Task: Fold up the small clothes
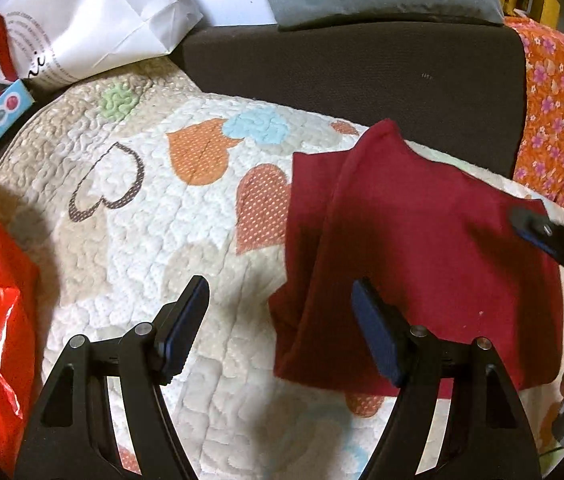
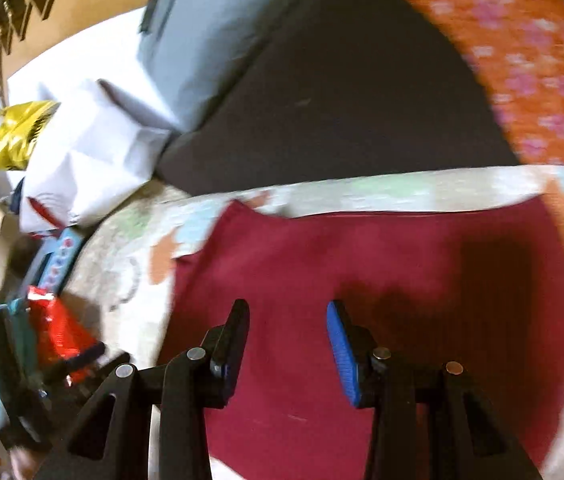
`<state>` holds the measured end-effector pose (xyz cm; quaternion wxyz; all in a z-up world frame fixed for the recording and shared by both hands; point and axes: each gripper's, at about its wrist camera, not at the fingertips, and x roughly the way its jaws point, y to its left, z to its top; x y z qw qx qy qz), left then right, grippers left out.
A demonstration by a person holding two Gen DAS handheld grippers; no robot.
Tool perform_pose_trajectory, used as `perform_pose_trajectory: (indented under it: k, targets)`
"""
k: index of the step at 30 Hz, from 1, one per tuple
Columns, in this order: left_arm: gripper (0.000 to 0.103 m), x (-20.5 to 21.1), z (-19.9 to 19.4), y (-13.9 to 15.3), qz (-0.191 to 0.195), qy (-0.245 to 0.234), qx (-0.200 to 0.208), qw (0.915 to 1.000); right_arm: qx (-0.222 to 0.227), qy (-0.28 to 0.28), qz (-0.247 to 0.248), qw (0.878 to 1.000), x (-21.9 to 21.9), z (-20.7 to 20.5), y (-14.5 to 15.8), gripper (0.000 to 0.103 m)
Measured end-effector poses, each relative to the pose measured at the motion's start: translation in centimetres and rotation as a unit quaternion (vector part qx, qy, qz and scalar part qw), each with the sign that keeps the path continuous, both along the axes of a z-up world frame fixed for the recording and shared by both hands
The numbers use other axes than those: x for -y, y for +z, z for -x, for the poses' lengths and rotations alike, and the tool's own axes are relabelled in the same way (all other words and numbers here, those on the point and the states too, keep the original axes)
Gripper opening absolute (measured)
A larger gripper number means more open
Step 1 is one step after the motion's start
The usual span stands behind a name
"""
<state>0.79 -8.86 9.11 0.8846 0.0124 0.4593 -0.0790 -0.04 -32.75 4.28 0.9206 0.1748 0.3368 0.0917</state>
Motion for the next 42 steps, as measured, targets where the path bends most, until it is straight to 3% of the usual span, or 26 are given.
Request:
perform_pose_trajectory:
  k: [3, 7, 14, 16, 17, 21, 24, 25, 27, 29, 30, 32, 34, 35, 40, 41, 42]
  targets:
    - [0.075, -0.6, -0.8, -0.9, -0.008, 0.009, -0.003, 0.9999, -0.004, 0.027, 0.008, 1.000, -3.8, -2.0, 0.0, 0.039]
    - [0.075, -1.6, -2.5, -2.5, 0.009, 0.020, -0.030, 0.9993, -0.012, 0.055, 0.037, 0.998, -8.1, -5.3, -0.1, 0.039]
    - [0.075, -1.4, -3.8, -3.7, 0.005, 0.010, -0.046, 0.9989, -0.053, 0.061, 0.030, 0.996, -11.6, -11.0, -1.7, 0.039]
    - [0.075, -1.4, -3.9, -3.9, 0.011, 0.011, -0.050, 0.9986, -0.071, 0.061, 0.054, 0.994, -12.4, -12.3, -2.6, 0.030]
    - [0.075, -1.5, -4.1, -4.1, 0.014, 0.013, -0.054, 0.9984, -0.070, 0.059, 0.068, 0.993, -12.7, -12.6, -2.8, 0.012]
    - [0.075, -2.0, -4.5, -4.2, 0.029, 0.021, -0.059, 0.9976, -0.035, 0.087, 0.097, 0.991, -14.3, -12.3, -2.1, 0.001]
    - [0.075, -2.1, -4.6, -4.0, 0.040, 0.023, -0.056, 0.9974, -0.028, 0.133, 0.049, 0.989, -15.2, -12.6, -1.7, 0.000]
    - [0.075, -1.9, -4.6, -3.8, 0.039, 0.023, -0.051, 0.9977, -0.026, 0.138, 0.061, 0.988, -15.8, -12.7, -1.6, 0.000]
    - [0.075, -1.7, -4.6, -3.8, 0.034, 0.021, -0.048, 0.9981, -0.022, 0.098, 0.111, 0.989, -16.0, -13.3, -2.0, 0.000]
    - [0.075, -1.7, -4.6, -4.0, 0.035, 0.022, -0.052, 0.9978, -0.030, 0.093, 0.063, 0.993, -14.6, -13.4, -2.4, 0.000]
    - [0.075, -1.8, -4.6, -4.0, 0.038, 0.022, -0.054, 0.9975, -0.023, 0.098, 0.024, 0.995, -13.6, -12.8, -2.2, 0.001]
    - [0.075, -1.8, -4.7, -4.0, 0.044, 0.024, -0.055, 0.9972, -0.010, 0.090, 0.024, 0.996, -12.7, -11.8, -1.7, 0.007]
    - [0.074, -1.7, -4.6, -3.9, 0.049, 0.024, -0.053, 0.9971, 0.000, 0.070, 0.054, 0.996, -12.1, -11.0, -1.0, 0.028]
    - [0.074, -1.6, -4.6, -3.9, 0.052, 0.022, -0.053, 0.9970, 0.000, 0.065, 0.059, 0.996, -11.9, -10.8, -0.9, 0.044]
    - [0.074, -1.0, -4.3, -4.1, 0.052, 0.011, -0.056, 0.9970, -0.046, 0.060, 0.058, 0.995, -11.9, -12.0, -1.8, 0.046]
    - [0.074, -1.0, -4.4, -4.2, 0.054, 0.011, -0.059, 0.9967, -0.057, 0.062, 0.066, 0.994, -12.3, -12.4, -2.4, 0.037]
    - [0.074, -1.1, -4.4, -4.1, 0.055, 0.012, -0.061, 0.9966, -0.064, 0.065, 0.078, 0.993, -12.7, -12.7, -3.1, 0.016]
